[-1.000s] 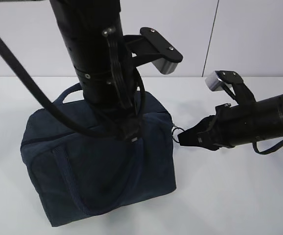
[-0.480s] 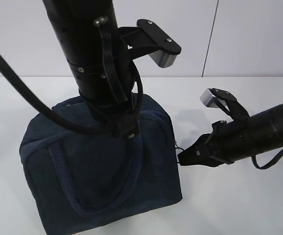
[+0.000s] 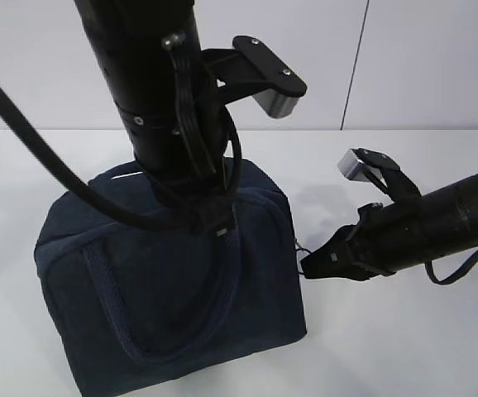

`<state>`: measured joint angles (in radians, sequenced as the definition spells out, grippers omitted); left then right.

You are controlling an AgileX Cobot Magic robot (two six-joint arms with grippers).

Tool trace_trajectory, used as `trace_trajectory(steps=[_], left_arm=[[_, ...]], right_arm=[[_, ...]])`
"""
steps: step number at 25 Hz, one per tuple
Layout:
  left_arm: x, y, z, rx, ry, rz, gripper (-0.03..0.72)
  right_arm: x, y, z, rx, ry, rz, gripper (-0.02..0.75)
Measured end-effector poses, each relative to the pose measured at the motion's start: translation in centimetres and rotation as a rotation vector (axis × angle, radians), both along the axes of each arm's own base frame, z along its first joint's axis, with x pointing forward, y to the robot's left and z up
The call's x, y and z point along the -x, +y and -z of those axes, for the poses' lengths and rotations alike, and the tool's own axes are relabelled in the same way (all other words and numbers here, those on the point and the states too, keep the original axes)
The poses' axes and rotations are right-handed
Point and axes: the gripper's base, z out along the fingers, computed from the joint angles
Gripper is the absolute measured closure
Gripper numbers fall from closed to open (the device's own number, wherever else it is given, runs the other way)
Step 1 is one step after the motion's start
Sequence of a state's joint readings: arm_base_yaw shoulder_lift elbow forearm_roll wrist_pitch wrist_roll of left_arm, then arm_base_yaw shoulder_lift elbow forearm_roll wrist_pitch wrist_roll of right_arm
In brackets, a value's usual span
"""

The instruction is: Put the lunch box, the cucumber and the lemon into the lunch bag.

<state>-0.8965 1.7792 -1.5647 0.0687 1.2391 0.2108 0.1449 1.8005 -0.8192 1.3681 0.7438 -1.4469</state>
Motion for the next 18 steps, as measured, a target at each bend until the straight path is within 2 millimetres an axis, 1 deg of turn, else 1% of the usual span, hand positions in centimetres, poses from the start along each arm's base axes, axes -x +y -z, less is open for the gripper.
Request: trace_trajectory(steps=[3, 5, 7, 11, 13, 14, 16, 18], left_arm=[[-0.2, -0.2, 0.6, -0.015, 0.007, 0.004, 0.685], [-0.3, -0.2, 0.7, -0.019, 0.006, 0.009, 0.686], [-0.3, -0.3, 0.9, -0.022, 0.006, 0.011, 0.686], [-0.4, -0.4, 1.2, -0.028, 0.01, 0.013, 0.686], [-0.4, -0.4, 1.3, -0.029, 0.011, 0.013, 0.685], [-0.5, -0.5, 1.3, -0.03, 0.012, 0.013, 0.685], [-0.5, -0.5, 1.4, -0.03, 0.012, 0.013, 0.666], [-0.5, -0.5, 1.4, -0.027, 0.014, -0.004, 0.616]], right_arm=[[-0.4, 0.0, -0.3, 0.007, -0.02, 0.002, 0.736], [-0.9, 0.0, -0.6, 0.012, -0.036, 0.004, 0.699], [-1.0, 0.0, -0.7, 0.016, -0.042, 0.003, 0.629], [-1.0, 0.0, -0.7, 0.019, -0.036, 0.003, 0.444], [-0.9, -0.1, -0.8, 0.031, -0.041, -0.011, 0.376], [-0.8, -0.1, -1.0, 0.043, -0.052, -0.025, 0.353], [-0.6, -0.2, -2.0, 0.065, -0.079, -0.045, 0.337], [-0.3, -0.4, -3.1, 0.085, -0.092, -0.05, 0.33]])
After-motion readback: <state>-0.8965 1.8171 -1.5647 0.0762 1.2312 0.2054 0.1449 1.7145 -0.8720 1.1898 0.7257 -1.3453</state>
